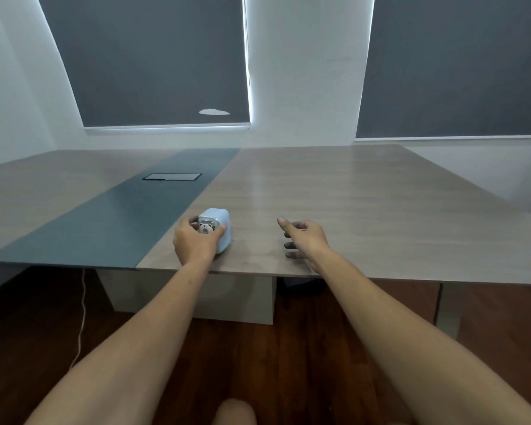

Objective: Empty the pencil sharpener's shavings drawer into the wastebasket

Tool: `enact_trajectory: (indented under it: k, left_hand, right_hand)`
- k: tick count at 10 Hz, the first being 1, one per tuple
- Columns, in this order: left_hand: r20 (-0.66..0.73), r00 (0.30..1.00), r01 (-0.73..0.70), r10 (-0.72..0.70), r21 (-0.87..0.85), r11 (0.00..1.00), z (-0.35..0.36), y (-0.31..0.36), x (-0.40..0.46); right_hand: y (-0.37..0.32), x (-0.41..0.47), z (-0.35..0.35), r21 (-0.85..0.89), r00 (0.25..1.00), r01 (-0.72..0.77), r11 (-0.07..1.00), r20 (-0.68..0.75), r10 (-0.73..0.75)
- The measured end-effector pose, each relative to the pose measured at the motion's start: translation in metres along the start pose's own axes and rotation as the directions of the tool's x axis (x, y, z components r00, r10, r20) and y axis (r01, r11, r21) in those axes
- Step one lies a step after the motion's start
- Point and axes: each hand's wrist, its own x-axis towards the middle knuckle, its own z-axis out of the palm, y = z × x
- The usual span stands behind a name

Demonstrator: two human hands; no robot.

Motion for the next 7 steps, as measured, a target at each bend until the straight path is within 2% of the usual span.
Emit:
enact_trajectory:
  k: [4, 5, 6, 7]
  left_hand:
    - [-0.052, 0.998, -0.03, 0.033, 0.06, 0.998, 0.008, -0.011, -0.001]
    - [-0.047, 0.997, -0.049, 0.056, 0.136, 0.99, 0.01, -0.003, -0.004]
    - [-0.059, 0.979, -0.178, 0.194, 0.208, 0.962, 0.015, 0.009, -0.009]
    - [-0.016, 0.936, -0.337, 0.352, 0.248, 0.908, 0.027, 0.026, -0.018]
  right_hand:
    - [0.006, 0.006, -0.022, -0.035, 0.999, -0.001, 0.999, -0.052, -0.001]
    - [0.004, 0.006, -0.034, -0.083, 0.996, 0.013, 0.997, -0.089, -0.02]
    - [0.004, 0.004, -0.05, -0.232, 0.981, 0.104, 0.967, -0.136, -0.138]
    - [0.003, -0.002, -0.067, -0.418, 0.948, 0.172, 0.892, -0.176, -0.266]
